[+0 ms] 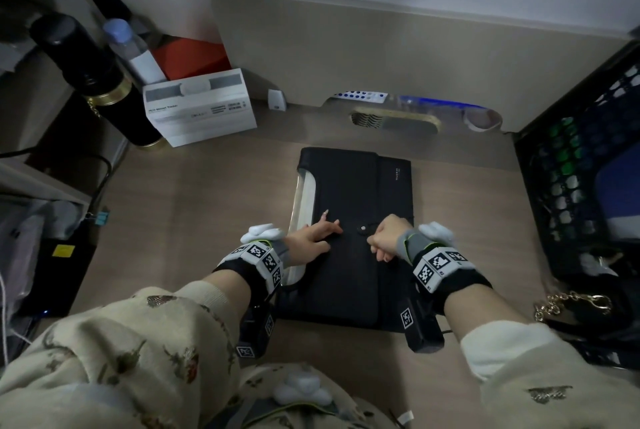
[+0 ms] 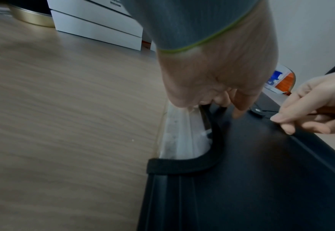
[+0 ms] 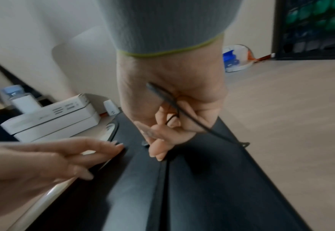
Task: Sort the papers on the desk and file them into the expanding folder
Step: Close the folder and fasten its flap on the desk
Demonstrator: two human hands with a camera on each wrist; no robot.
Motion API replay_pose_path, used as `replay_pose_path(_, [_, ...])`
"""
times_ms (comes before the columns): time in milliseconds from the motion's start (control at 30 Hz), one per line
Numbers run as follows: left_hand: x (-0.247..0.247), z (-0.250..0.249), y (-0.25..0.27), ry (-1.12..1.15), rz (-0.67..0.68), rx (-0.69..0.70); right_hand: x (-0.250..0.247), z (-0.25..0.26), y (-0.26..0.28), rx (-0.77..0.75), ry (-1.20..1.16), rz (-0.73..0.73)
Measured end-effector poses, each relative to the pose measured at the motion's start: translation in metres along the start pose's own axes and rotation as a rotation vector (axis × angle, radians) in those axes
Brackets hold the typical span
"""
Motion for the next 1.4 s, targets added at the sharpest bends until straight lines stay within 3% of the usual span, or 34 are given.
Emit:
replay_pose_path(200, [0.0, -0.001, 0.001, -0.015, -0.004, 0.013, -0.027, -0.02, -0.007, 0.119, -0.128, -0.116])
replay_pose_path(467, [0.001, 0.0, 0.0, 0.047, 0.001, -0.001, -0.027, 0.013, -0.024, 0.056, -0.285, -0.261])
replay_pose_path(567, [0.002, 0.001, 0.0, 0.051, 0.006, -0.01, -0.013, 0.031, -0.022, -0.005, -0.265, -0.191])
replay_pose_path(667, [0.003, 0.0, -0.001, 0.021, 0.012, -0.004, 0.004, 0.046, -0.015, -0.084, -0.077, -0.101])
replay_pose_path(833, [0.002, -0.001, 0.0, -0.006, 0.01, 0.004, 0.011, 0.042, -0.006, -0.113, 0.004, -0.002])
replay_pose_path(1267, [0.003, -0.002, 0.002, 0.038, -0.005, 0.016, -0.013, -0.001, 0.002, 0.149, -0.035, 0.13])
replay_pose_path(1400, [0.003, -0.002, 0.002, 0.022, -0.005, 0.014, -0.022, -0.007, -0.006, 0.162, -0.081, 0.111])
Point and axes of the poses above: each hand's wrist, its own y-axis away from the middle knuckle, its own x-axis out of the palm, z = x × y, the point moved 6 cm from there along -y, towards the middle knuckle, and after that the axes turned 4 degrees about -z, right-handed, at the moved point
